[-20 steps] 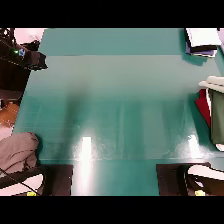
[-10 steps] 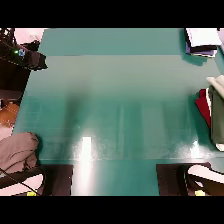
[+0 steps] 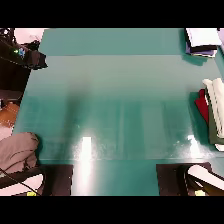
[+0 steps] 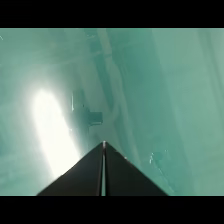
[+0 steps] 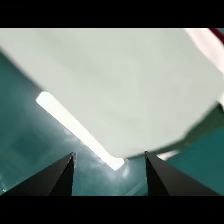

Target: Fold the shirts.

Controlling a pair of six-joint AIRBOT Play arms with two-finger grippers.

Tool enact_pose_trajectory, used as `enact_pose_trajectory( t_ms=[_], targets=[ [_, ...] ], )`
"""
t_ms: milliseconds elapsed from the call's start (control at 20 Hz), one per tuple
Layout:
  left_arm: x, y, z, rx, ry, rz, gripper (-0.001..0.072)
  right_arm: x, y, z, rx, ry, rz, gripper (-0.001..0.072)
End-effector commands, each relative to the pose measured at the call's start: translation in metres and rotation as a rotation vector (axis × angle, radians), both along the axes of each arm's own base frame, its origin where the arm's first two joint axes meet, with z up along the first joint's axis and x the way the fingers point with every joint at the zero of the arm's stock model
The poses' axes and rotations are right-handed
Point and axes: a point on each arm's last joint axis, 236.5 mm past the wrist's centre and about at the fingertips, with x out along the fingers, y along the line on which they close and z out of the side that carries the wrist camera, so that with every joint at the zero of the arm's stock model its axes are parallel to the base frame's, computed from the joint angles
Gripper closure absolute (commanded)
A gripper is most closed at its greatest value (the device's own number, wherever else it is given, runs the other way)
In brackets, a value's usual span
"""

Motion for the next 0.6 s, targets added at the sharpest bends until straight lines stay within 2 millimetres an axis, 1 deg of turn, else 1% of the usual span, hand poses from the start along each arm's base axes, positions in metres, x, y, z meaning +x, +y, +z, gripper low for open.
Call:
enact_pose_trajectory(
  t_ms=[0,50,100,200,300,400,550],
  targets=[
    [0.005,0.0,0.004,-0.005,-0.025,0.007,0.0677,0.066,0.062,0.044,0.046,-0.297,0.175,0.0327],
    [0.007,0.0,0.005,-0.007,-0.035,0.009,0.0678,0.079,0.082,0.055,0.054,-0.35,0.231,0.0562],
    [0.01,0.0,0.007,-0.009,-0.05,0.012,0.0678,0.089,0.101,0.064,0.052,-0.392,0.287,0.0695],
    [0.014,0.0,0.01,-0.012,-0.069,0.016,0.0678,0.104,0.139,0.078,0.037,-0.444,0.394,0.0695],
    [0.015,0.0,0.01,-0.013,-0.075,0.017,0.0678,0.113,0.175,0.087,0.034,-0.483,0.496,0.0695],
    [0.015,0.0,0.01,-0.013,-0.074,0.017,0.0678,0.119,0.207,0.091,0.048,-0.501,0.583,0.0695],
    [0.015,0.0,0.01,-0.013,-0.075,0.017,0.0677,0.121,0.244,0.092,0.072,-0.509,0.683,0.0695]
  ],
)
